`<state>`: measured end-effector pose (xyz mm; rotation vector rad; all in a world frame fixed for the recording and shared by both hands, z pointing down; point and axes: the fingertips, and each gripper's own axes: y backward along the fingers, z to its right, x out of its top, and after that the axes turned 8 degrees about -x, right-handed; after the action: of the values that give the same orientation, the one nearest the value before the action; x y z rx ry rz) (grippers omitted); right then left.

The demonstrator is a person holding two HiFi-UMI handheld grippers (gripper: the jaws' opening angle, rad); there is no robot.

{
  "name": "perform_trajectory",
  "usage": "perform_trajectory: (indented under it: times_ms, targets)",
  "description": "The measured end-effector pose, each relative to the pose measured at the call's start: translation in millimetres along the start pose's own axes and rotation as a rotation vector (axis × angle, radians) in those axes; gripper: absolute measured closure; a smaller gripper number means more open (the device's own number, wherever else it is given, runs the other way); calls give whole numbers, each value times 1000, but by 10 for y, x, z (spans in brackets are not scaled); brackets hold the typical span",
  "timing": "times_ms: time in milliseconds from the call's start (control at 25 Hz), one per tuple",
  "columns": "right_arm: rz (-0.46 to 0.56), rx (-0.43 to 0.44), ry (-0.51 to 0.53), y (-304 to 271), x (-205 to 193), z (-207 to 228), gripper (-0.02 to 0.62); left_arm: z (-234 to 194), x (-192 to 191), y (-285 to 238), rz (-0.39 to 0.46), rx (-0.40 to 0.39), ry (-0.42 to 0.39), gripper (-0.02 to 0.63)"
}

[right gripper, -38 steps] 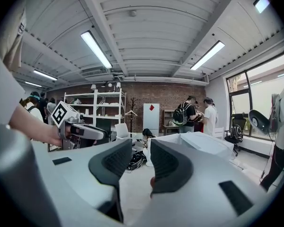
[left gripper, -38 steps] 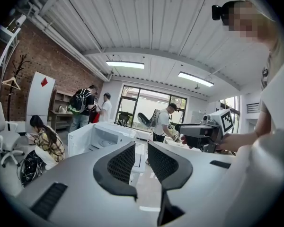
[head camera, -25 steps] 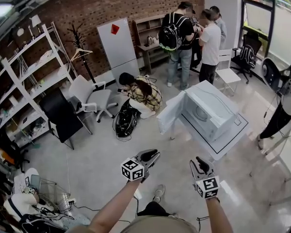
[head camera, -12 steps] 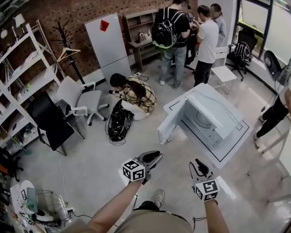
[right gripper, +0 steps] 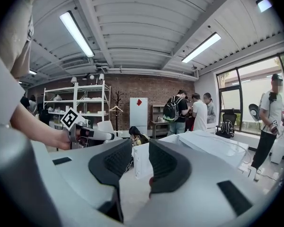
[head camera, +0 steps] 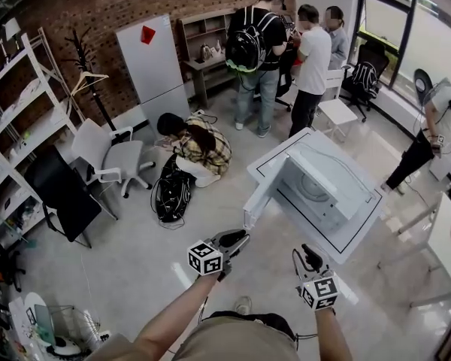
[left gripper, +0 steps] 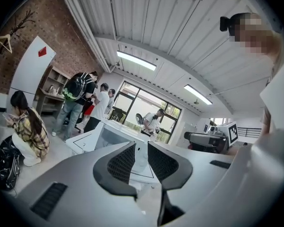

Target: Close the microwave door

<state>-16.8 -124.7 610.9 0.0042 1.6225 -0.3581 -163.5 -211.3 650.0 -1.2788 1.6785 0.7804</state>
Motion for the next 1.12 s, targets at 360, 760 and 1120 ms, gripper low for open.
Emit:
perform_trajectory:
  times_ms: [360,760,1120]
  targets:
    - [-15,-61,-59,-107,-12,164,480,-616,102,-159,-50,38,-48,489]
    - [-26,-81,-40,-290,-34,462,480,-1511,-260,-572,-246,154,-84,379]
    - [-29,-124,-92,-297,-65,634,479,-1728,-480,-751,-286,174,2,380]
